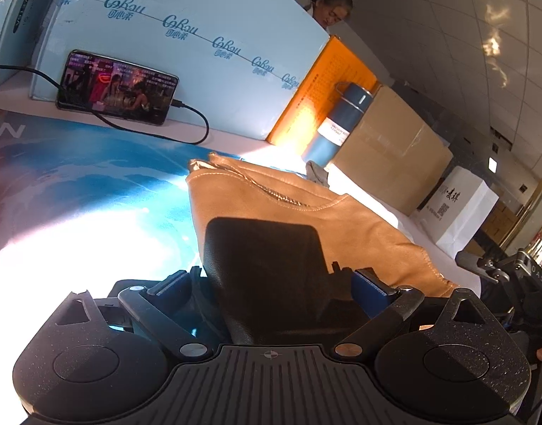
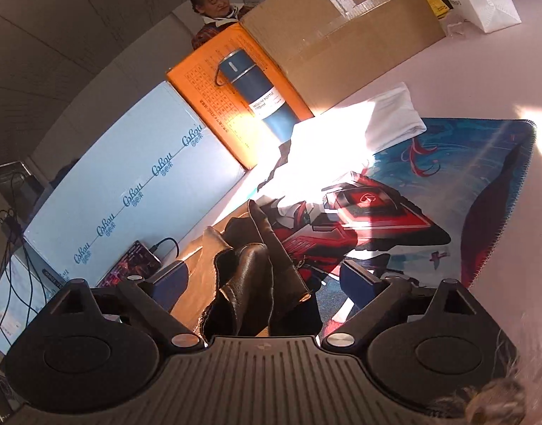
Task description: Fold clothes
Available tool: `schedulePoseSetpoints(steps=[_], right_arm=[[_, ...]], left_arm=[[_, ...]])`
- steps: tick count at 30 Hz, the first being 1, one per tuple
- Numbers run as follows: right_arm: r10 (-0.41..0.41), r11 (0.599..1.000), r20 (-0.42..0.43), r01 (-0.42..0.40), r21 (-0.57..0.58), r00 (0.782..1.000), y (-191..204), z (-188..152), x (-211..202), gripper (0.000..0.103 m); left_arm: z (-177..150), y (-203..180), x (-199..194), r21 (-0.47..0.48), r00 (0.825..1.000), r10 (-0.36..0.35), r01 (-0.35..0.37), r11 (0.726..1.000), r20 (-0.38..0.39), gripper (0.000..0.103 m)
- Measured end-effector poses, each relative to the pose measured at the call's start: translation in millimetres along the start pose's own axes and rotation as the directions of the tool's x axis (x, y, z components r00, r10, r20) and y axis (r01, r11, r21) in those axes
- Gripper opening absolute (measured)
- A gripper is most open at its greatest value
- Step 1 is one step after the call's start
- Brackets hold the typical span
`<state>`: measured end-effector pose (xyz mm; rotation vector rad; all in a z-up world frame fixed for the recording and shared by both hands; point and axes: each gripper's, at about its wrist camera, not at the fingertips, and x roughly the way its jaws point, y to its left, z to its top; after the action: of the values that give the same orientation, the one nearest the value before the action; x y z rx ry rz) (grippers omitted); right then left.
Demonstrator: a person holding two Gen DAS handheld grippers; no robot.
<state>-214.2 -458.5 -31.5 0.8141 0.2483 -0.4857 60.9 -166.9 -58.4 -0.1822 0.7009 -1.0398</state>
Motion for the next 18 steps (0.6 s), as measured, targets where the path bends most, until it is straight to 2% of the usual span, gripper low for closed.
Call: schedulePoseSetpoints(steps=[2, 4, 6, 8, 11, 13, 14, 16, 18], right_arm=[[0.028, 0.998, -0.057, -0.024, 0.064, 0.998, -9.7, -0.4, -9.5, 0.098], [0.084, 0.989, -0.141, -0.066, 0.133, 0.986, -17.2, -2.9, -13.8, 0.098], [0.188, 0.963, -0.217, -0.136, 0.233, 0.958, -22.0, -8.7, -15.8, 0.099], [0.257, 0.935, -0.260, -0.170, 0.312, 0.931, -20.6, -15.4, -12.1, 0.100], [0.264, 0.929, -0.299, -0.158, 0.335, 0.917, -7.5, -24.7, 1.0, 0.100], [0.245, 0.942, -0.333, -0.143, 0.303, 0.910, 3.3, -26.0, 19.4, 0.101], [0.224, 0.952, -0.336, -0.133, 0.274, 0.915, 10.0, -26.4, 27.8, 0.102], [0.168, 0.972, -0.293, -0.109, 0.206, 0.941, 25.7, -28.3, 35.7, 0.103], [0.093, 0.988, -0.252, -0.058, 0.145, 0.963, 42.7, -33.3, 42.5, 0.103]], left_arm=[[-0.9, -3.4, 0.7, 0.023, 1.000, 0.015, -0.015, 1.000, -0.002, 0.098], [-2.1, -8.6, 1.8, 0.057, 0.999, 0.036, -0.035, 0.998, -0.006, 0.099], [-2.3, -9.3, 2.5, 0.065, 0.999, 0.038, -0.037, 0.997, -0.010, 0.101], [-2.5, -9.9, 3.1, 0.073, 0.999, 0.040, -0.039, 0.997, -0.015, 0.101], [-2.7, -10.9, 4.6, 0.081, 0.999, 0.043, -0.042, 0.996, -0.017, 0.102], [-3.1, -11.8, 5.2, 0.086, 0.999, 0.036, -0.034, 0.996, -0.021, 0.103], [-3.2, -12.2, 5.5, 0.088, 0.999, 0.032, -0.030, 0.996, -0.023, 0.103], [-3.2, -10.6, 5.4, 0.079, 1.000, -0.007, 0.009, 0.997, -0.028, 0.103], [-3.9, -8.3, 5.7, 0.062, 0.997, -0.073, 0.075, 0.995, -0.040, 0.103]])
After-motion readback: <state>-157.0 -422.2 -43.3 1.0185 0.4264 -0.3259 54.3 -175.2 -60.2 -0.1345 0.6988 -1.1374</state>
